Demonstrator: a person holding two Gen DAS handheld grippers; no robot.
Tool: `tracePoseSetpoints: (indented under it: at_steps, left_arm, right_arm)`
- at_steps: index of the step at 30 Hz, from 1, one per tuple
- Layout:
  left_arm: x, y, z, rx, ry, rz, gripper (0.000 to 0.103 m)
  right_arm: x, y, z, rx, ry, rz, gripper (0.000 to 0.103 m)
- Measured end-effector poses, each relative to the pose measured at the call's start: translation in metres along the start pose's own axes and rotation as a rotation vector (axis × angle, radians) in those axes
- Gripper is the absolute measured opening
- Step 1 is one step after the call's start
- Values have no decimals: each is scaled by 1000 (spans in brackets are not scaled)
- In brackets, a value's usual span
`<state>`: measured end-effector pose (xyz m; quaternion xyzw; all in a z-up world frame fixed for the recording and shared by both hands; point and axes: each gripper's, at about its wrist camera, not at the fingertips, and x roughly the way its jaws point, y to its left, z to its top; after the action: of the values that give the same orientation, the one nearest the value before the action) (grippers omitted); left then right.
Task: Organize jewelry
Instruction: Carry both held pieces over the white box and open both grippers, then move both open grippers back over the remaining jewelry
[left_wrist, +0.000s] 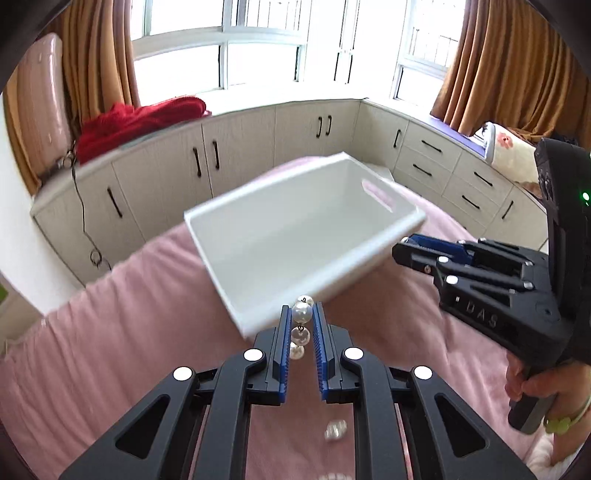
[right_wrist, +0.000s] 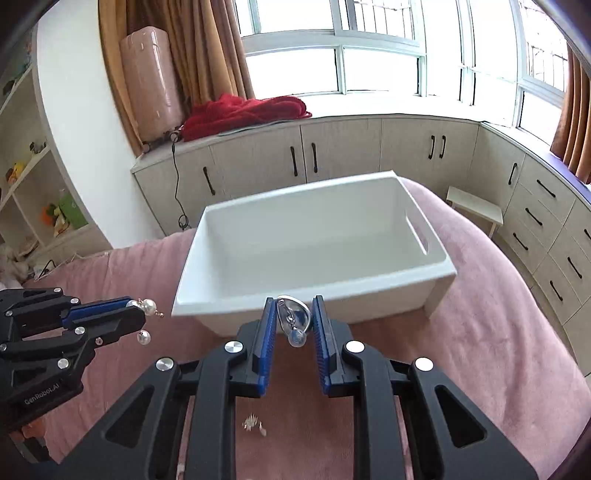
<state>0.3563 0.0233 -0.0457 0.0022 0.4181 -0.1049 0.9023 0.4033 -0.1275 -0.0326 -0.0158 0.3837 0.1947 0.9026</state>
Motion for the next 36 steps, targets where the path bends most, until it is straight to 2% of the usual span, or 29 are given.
tracePoseSetpoints:
  at_steps: [3,6,9,12,13,15,16,18,20,22,24,28,30,36]
  left_arm:
    - [25,4,37,-10,-7,-7,17]
    - [58,7,60,-8,1,51,17]
    - [88,15,67,-12,19,106,17]
    - [114,21,60,-5,61,129,19]
    - [122,23,59,-9,77,135,24]
    - [124,26,50,-20,77,159,62]
    - [124,27,48,-22,62,163,64]
    - [121,27,49,-26,59,154,64]
    - [118,25,49,-36,55,151,64]
    - [112,25,51,-42,47,146,67]
    - [103,25,54,-49,29,144,71]
    - [82,25,57,-54,3,136,73]
    - [68,25,58,-57,-18,128,79]
    - [27,14,48,-4,-52,122,81]
  right_arm:
    - [21,-8,24,15,12,-22,20]
    - [44,-15,38,25,36,-54,20]
    - [65,-17,39,3,65,-94,20]
    - [79,-17,36,-15,91,-111,20]
    - [82,-17,35,-17,93,-117,21]
    - [84,-18,34,-17,92,-131,22]
    - [85,-18,33,-17,93,-132,23]
    - [86,-19,34,-14,89,-136,33]
    - [83,-20,35,-15,77,-135,48]
    - [77,-18,36,-15,61,-140,55]
    - [71,-17,38,-15,46,-140,56]
    - [50,-13,42,-28,10,-146,64]
    - [38,-11,41,-34,-5,-141,65]
    - [-3,-3,28,-54,-47,-134,67]
